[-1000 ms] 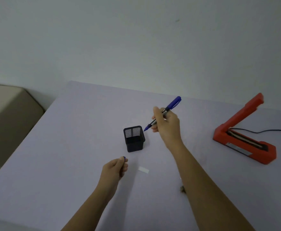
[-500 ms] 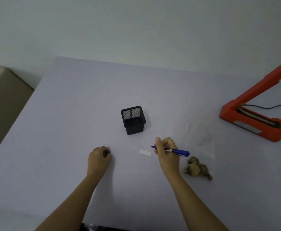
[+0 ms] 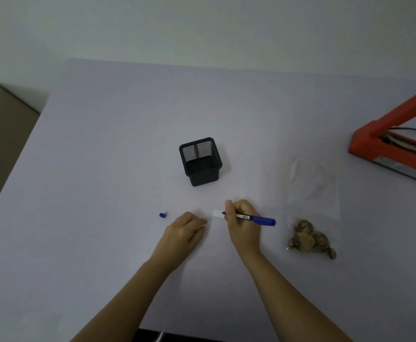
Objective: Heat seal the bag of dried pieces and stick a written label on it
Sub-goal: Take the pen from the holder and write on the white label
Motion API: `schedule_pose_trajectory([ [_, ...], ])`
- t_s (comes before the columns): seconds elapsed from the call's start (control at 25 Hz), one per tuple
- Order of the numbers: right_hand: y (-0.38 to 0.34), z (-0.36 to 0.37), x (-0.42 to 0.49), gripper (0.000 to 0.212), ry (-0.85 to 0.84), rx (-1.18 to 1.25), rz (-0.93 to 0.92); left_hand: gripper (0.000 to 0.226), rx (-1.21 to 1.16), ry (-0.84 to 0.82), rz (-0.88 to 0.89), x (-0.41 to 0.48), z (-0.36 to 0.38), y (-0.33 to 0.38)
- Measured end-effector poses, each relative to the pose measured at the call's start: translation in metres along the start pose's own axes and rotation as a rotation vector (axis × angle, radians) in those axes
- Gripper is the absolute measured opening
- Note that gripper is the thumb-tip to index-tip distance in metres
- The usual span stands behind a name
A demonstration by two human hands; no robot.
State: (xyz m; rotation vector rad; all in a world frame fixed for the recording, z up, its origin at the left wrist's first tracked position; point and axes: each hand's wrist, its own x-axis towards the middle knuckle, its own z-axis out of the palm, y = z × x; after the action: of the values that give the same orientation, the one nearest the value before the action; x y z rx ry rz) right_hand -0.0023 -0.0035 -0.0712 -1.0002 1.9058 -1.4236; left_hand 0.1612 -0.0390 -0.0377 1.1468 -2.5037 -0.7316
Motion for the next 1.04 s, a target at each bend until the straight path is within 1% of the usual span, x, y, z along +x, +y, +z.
schedule_pose_trajectory([
  [0.08,0.006,0.003,0.003,0.044,0.035,-0.034,-0.031,0.031,-0.011,-0.036,-0.082,0.017,0.012,-0.002],
  [0.16,0.011,0.004,0.006,0.045,0.059,-0.049,-0.058,0.037,-0.02,-0.039,-0.102,0.028,0.021,-0.006],
  [0.28,0.014,0.005,0.006,0.048,0.045,-0.026,-0.126,0.03,-0.025,-0.021,-0.073,0.032,0.027,-0.009],
  [0.44,0.016,0.006,0.007,0.041,0.028,-0.052,-0.127,0.02,-0.026,0.034,-0.112,0.019,0.032,-0.007],
  [0.6,0.017,0.006,0.008,0.043,-0.012,-0.057,-0.134,0.026,-0.04,0.041,-0.117,0.012,0.032,-0.007],
  [0.8,0.016,0.007,0.006,0.043,-0.042,-0.075,-0.149,0.02,0.031,0.04,-0.01,0.018,0.028,-0.011],
  [0.92,0.01,0.011,0.013,0.039,-0.051,-0.011,-0.148,0.017,0.095,0.057,0.07,0.018,0.028,-0.013],
  [1.04,0.003,0.015,0.019,0.039,-0.057,0.04,-0.117,0.009,0.088,0.074,0.07,0.02,0.027,-0.014],
])
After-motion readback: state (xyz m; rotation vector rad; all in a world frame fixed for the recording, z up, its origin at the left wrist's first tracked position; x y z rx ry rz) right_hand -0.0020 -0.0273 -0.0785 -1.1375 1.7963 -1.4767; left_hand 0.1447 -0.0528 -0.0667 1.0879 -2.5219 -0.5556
